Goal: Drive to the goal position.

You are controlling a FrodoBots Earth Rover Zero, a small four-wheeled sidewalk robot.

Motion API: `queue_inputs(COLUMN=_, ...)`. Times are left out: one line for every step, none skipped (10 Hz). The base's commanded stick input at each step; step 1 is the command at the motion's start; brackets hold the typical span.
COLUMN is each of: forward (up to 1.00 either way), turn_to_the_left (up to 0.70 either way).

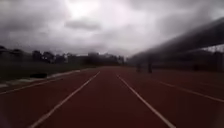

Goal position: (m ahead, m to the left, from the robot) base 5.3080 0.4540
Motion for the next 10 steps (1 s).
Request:
queue_inputs(forward=0.70, turn_to_the_left=0.00)
queue_inputs(forward=0.70, turn_to_the_left=0.00)
queue_inputs(forward=0.70, turn_to_the_left=0.00)
queue_inputs(forward=0.70, turn_to_the_left=0.00)
queue_inputs(forward=0.70, turn_to_the_left=0.00)
queue_inputs(forward=0.70, turn_to_the_left=0.00)
queue_inputs(forward=0.70, turn_to_the_left=0.00)
queue_inputs(forward=0.70, turn_to_the_left=0.00)
queue_inputs(forward=0.70, turn_to_the_left=0.00)
queue_inputs(forward=0.70, turn_to_the_left=0.00)
